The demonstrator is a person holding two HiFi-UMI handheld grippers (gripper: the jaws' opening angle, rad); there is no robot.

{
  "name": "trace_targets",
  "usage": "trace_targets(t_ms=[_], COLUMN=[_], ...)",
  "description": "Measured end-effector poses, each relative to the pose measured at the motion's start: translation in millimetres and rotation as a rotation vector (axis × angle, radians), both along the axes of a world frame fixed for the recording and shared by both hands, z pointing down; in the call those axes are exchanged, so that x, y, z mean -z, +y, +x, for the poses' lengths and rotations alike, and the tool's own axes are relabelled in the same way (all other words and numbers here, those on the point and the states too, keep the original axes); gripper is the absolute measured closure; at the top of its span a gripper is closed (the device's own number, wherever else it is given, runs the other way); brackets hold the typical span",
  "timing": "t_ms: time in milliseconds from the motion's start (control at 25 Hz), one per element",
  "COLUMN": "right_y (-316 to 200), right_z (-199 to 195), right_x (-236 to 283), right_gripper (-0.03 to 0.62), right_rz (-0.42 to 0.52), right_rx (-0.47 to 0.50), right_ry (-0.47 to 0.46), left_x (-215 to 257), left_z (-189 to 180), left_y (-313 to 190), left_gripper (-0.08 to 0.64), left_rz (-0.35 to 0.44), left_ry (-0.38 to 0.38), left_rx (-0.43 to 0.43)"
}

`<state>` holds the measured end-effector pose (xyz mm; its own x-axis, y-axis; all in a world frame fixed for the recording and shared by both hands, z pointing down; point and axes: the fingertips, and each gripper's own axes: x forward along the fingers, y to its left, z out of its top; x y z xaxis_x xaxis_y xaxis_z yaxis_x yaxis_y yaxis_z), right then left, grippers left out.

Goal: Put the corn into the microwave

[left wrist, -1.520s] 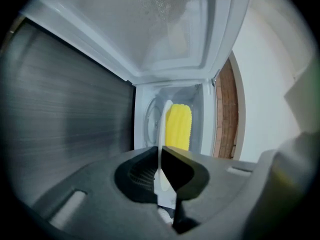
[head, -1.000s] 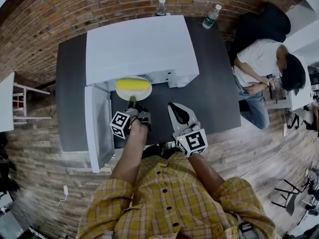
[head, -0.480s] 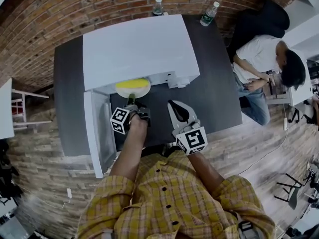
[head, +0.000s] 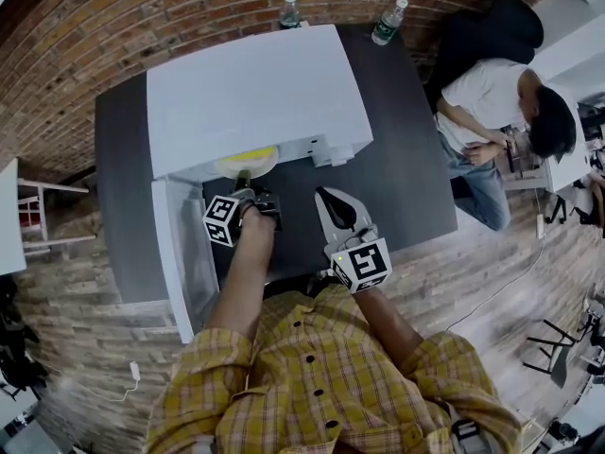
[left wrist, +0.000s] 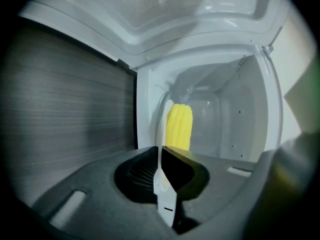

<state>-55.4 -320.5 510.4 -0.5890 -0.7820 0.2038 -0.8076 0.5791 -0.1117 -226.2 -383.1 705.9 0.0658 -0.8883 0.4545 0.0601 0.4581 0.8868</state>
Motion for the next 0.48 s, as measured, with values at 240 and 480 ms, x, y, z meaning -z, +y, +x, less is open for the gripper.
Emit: trace_targets(t_ms=[240, 480], right_y=[0, 0], right_z=[5, 11], right_x=[-2, -2], right_gripper=[0.589, 0.588], right_rz=[-0.003, -0.005], right_rx=[-0.002, -0.002], right_ry=[0.001, 0.010], left_x=[-1, -3], left_z=[1, 1], left_y=[-6, -12], left_gripper=[0.543, 0.543], left_rz=[-0.011, -0.021], left_ry=[0.009, 0.020], left_rx=[0.022, 0.034])
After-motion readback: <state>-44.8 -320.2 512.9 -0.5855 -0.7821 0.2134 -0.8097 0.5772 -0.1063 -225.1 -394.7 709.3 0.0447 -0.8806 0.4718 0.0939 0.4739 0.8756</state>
